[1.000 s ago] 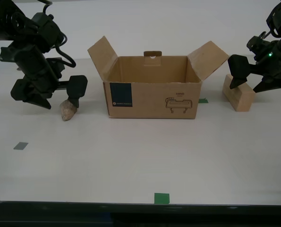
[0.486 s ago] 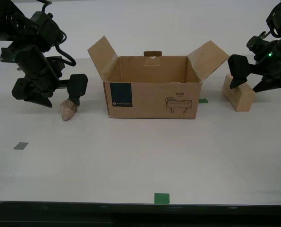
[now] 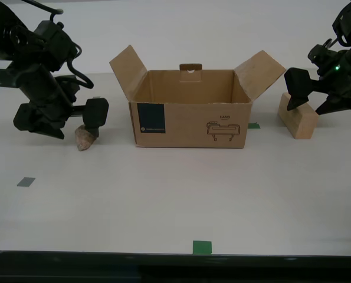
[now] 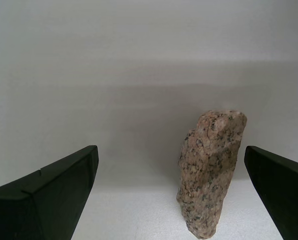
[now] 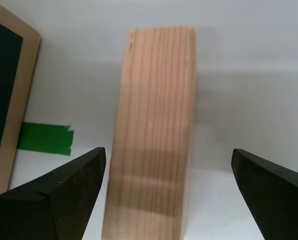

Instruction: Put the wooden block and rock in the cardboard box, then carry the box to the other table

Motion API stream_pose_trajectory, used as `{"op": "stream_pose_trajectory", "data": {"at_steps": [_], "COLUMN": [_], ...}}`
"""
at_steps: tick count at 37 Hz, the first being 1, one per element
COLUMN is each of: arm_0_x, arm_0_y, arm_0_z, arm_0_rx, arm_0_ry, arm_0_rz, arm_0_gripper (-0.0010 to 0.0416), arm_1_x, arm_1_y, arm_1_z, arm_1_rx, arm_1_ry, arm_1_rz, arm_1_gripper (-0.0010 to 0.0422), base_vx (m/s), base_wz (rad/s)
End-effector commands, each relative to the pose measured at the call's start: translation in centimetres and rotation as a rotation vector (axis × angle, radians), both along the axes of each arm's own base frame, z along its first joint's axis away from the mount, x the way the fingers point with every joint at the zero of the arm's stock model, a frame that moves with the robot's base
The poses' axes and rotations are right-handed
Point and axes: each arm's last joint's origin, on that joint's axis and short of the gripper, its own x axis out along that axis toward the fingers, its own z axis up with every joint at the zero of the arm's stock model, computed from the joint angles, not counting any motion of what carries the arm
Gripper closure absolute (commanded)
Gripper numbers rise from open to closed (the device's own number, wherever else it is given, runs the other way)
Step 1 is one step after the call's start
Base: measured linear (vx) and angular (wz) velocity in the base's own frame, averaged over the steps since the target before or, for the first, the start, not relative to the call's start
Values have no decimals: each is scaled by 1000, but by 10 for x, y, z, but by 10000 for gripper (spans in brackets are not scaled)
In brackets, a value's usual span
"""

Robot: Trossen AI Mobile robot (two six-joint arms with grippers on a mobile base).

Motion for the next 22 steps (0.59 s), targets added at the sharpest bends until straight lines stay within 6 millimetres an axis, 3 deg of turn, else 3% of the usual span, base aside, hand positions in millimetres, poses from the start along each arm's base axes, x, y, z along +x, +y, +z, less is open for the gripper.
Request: {"op": "stream_pose_trajectory", "data": {"at_steps": [1, 22], "arm_0_x": [2, -8], "arm_0_y": [1, 4], "arm_0_z": [1, -8], "arm_0_rx": [-1, 6], "arm_0_ry": [-32, -36], "arm_0_rz": [0, -5], "arm_0_gripper": [55, 56], "arm_1_x": [1, 3], "arm_1_y": [0, -1], "arm_1_z": [1, 1], "arm_1_rx": [0, 5], "arm_1_ry": [-15, -34], "arm_1_rz": [-3, -23], "arm_1_gripper": [12, 12], "base_vx": [0, 0], "base_wz": [0, 0]}}
